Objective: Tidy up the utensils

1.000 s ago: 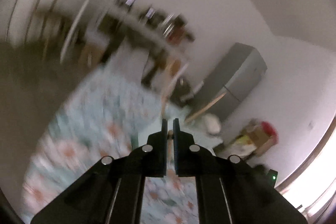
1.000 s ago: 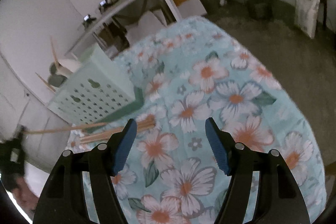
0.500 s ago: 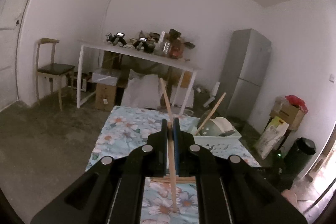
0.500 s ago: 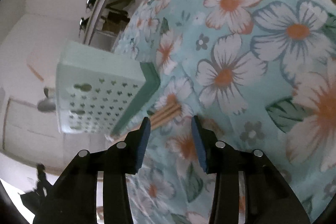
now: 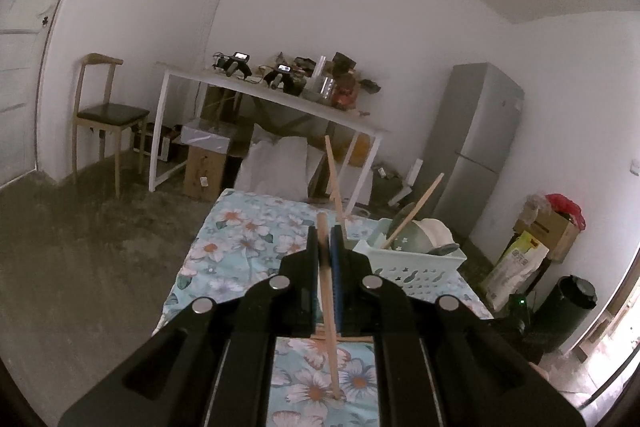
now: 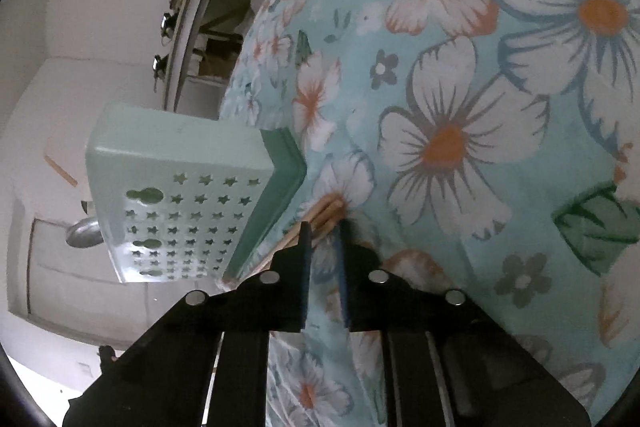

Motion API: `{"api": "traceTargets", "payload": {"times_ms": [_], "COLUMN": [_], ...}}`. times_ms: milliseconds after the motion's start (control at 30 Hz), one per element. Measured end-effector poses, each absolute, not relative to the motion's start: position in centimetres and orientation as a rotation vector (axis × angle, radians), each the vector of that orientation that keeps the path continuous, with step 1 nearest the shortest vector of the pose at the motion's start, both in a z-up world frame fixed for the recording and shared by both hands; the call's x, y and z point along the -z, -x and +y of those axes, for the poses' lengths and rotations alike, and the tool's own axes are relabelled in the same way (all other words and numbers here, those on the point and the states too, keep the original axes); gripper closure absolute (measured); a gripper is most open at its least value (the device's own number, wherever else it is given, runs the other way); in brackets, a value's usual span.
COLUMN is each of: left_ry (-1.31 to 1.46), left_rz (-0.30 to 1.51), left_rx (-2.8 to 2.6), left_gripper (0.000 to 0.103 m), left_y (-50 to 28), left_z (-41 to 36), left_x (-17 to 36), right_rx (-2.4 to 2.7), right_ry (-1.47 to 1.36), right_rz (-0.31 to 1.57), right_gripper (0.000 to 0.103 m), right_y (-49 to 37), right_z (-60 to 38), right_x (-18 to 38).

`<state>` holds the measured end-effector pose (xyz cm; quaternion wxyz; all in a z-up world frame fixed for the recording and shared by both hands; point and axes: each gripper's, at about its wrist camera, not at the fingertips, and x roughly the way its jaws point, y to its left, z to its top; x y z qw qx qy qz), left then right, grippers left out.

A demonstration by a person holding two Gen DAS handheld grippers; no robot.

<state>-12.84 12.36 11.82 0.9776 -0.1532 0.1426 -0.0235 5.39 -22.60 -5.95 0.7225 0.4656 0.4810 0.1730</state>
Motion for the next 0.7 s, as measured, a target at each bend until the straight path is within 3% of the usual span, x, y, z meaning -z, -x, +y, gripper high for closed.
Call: {"api": "traceTargets", "payload": {"times_ms": [333, 533, 700], "left_ry": [0.312, 0.317, 0.333], "left_rz": [0.287, 0.285, 0.291], "left_rx": [0.044, 0.048, 0.049], "left_gripper": [0.097, 0.097, 0.097], "left_y": [13.0, 13.4, 13.5], "left_z": [12.4, 12.3, 12.2], "left_x": [-11.7, -11.5, -11.3], "right_rx": [-0.374, -0.336, -0.331], "right_ry": [-1.006, -0.805, -0.402], "right_rz": [0.951, 0.714, 0.474], "right_gripper": [0.096, 0.099, 0.100], "right_y": [-3.2, 1.0, 5.7], "right_z": [-24.2, -27.2, -25.2], "right_x": [3.3, -5.6, -15.1]}}
